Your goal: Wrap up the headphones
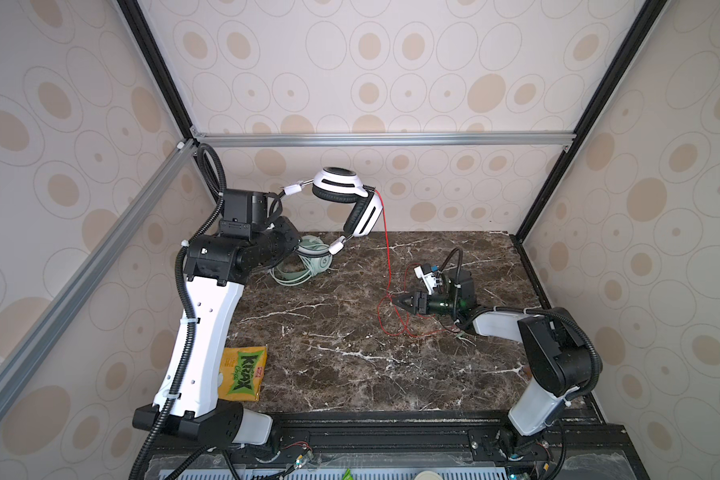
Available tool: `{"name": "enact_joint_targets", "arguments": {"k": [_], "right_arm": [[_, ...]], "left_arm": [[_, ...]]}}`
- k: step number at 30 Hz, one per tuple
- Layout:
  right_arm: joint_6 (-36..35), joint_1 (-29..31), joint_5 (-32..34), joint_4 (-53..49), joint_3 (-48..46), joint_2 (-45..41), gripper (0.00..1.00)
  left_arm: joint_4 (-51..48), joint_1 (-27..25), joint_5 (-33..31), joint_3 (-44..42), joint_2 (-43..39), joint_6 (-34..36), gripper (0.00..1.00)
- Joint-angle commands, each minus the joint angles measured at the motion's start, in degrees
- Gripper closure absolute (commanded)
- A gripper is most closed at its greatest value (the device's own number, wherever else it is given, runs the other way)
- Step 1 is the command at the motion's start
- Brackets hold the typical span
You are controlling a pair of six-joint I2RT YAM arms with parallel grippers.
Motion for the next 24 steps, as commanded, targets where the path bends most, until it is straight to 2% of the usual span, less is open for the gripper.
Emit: {"name": "enact_joint_targets", "arguments": {"k": [1, 9, 17, 21, 24], "right_arm": [[4.06, -0.07, -3.29, 7.90, -2.11, -0.15, 0.31], [2.07, 0.08, -3.64, 7.47, -3.72, 0.82, 0.34], [-3.20, 1.55, -1.44, 1.96, -3.95, 0.59, 0.36], [-3.35, 2.26, -1.15, 2.05, -3.47, 0.32, 0.44], [-4.42, 2.47, 0.84, 1.02, -3.89, -1.31, 0.44]], "left_arm": [[3.80, 0.62, 2.47, 2.00, -0.32, -1.36, 1.00], [4.88, 0.64, 3.36, 1.43, -0.14, -2.17, 1.00], [5.48, 0.62, 5.09, 2.68, 1.50, -2.78, 1.00], [5.49, 0.63, 5.36, 2.69, 1.85, -2.96, 1.00], [5.46, 0.62, 5.24, 2.02, 1.94, -2.78, 1.00]]}}
